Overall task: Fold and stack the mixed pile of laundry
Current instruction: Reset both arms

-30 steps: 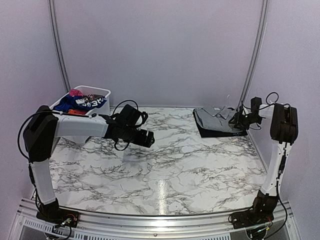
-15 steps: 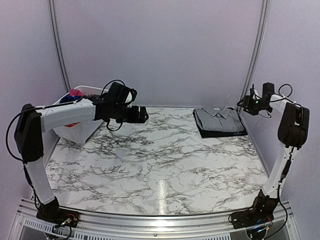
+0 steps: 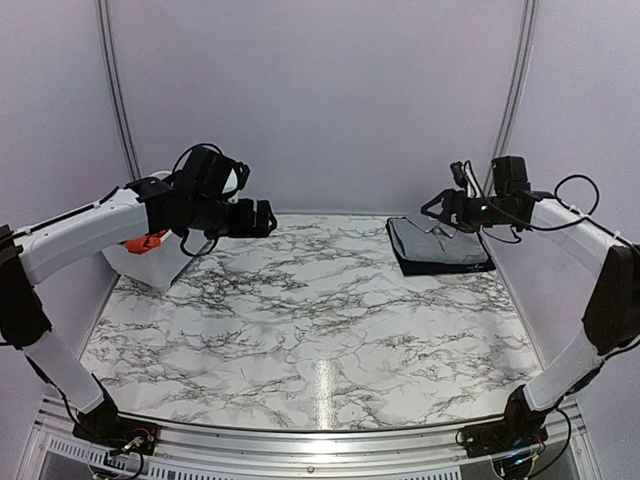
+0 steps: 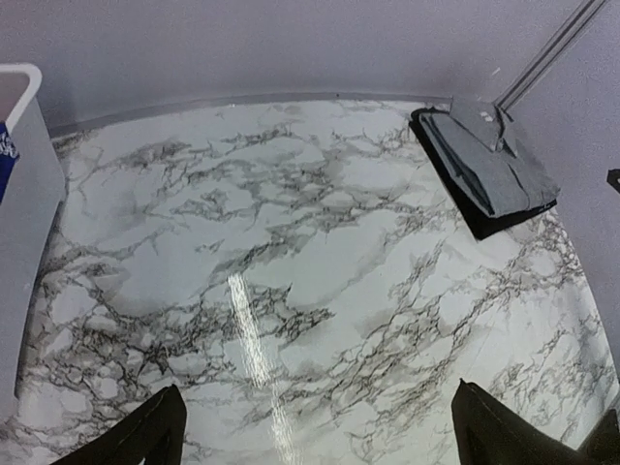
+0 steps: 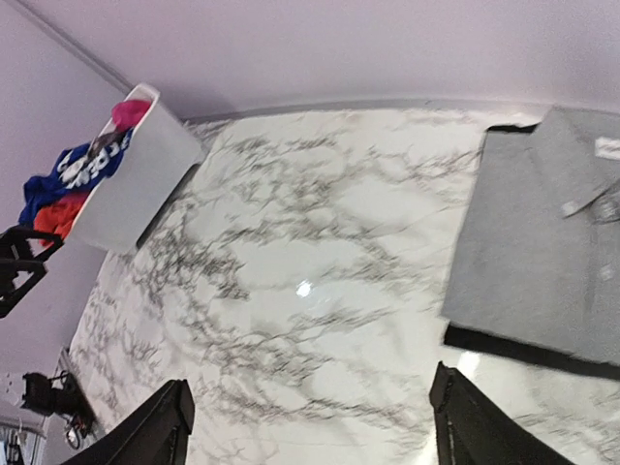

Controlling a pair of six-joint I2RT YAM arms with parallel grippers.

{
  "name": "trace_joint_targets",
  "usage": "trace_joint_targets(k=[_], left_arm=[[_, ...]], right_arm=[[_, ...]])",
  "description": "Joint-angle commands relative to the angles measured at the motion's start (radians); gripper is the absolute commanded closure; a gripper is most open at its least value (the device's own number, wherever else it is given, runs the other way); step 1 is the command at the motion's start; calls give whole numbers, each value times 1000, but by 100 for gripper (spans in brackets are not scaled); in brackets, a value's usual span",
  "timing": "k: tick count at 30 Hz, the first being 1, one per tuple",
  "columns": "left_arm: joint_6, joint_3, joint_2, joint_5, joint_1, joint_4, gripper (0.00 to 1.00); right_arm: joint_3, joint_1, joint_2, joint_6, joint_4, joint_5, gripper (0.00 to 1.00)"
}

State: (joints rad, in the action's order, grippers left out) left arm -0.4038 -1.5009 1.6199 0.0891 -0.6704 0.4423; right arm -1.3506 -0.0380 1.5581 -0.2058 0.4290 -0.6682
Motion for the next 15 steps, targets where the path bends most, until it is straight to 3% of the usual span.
trace_joint_targets(k=[1, 8, 15], left_arm=[[-56, 159, -58, 22, -87, 55, 1], [-205, 413, -103, 81, -234, -48, 1], [-344, 605, -116, 79, -262, -210, 1]], right_arm=[[169, -136, -143, 39, -21, 39, 17], [513, -236, -309, 35, -75, 101, 6], [714, -275, -382, 3, -138, 133, 3]])
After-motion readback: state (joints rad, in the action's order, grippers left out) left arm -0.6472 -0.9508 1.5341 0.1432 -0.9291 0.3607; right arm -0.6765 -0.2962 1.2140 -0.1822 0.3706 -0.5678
